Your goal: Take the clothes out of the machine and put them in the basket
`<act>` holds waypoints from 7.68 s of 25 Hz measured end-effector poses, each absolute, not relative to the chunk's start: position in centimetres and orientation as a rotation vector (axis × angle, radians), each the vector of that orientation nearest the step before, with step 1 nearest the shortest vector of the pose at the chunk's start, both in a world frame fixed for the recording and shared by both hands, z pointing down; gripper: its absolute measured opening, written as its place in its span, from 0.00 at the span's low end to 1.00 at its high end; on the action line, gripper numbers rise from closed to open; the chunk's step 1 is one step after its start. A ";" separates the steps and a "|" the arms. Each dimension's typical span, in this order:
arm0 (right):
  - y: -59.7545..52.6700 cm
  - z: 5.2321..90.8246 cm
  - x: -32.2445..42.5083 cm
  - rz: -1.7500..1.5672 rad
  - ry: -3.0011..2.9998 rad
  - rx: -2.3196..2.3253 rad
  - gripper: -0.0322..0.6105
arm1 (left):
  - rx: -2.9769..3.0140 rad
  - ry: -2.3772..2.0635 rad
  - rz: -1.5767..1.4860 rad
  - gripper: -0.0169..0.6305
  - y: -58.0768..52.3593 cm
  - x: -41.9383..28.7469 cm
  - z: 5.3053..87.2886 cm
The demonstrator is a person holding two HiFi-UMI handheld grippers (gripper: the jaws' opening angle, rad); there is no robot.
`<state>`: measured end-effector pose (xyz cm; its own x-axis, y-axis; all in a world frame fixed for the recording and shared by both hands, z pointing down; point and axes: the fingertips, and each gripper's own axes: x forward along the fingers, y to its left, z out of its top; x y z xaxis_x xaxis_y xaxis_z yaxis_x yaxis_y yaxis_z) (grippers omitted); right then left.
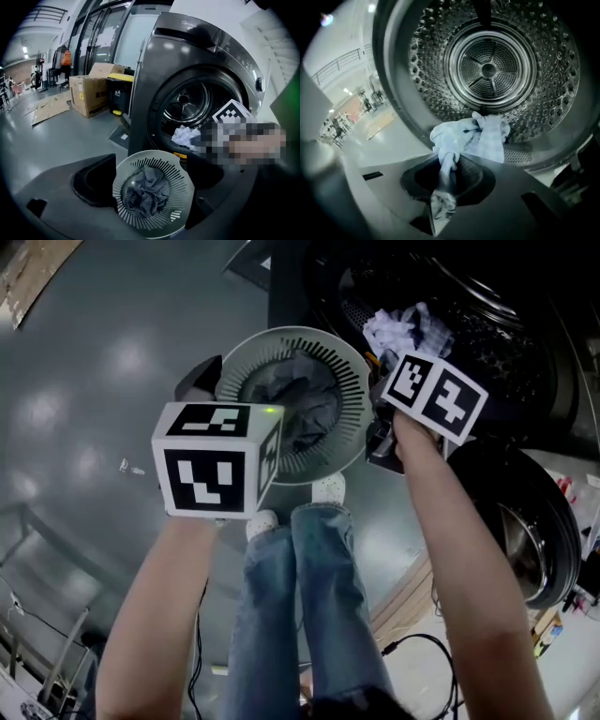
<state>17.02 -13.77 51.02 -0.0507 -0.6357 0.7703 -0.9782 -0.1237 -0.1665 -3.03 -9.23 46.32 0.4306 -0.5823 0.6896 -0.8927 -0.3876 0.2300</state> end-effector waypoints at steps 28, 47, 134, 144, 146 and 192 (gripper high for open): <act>4.0 51.1 -4.4 1.727 -1.900 0.937 0.15 | 2.024 -1.332 0.604 0.72 -4.4 -10.8 42.9; -4.1 55.1 7.0 1.199 -1.836 1.388 0.78 | 2.000 -1.336 0.657 0.72 -4.9 -8.3 45.5; 5.1 14.1 2.7 0.956 -2.134 1.293 0.19 | 2.294 -1.365 0.701 0.72 2.9 -9.5 11.1; 6.8 9.1 3.2 0.914 -2.166 1.382 0.19 | 2.304 -1.354 0.655 0.72 2.7 -9.6 9.7; 6.8 7.6 3.5 0.847 -2.195 1.396 0.19 | 2.327 -1.338 0.622 0.72 2.7 -9.3 9.0; 16.7 -15.9 19.6 -0.220 -2.361 1.752 0.06 | 2.873 -1.774 0.114 0.03 13.4 -0.5 -16.6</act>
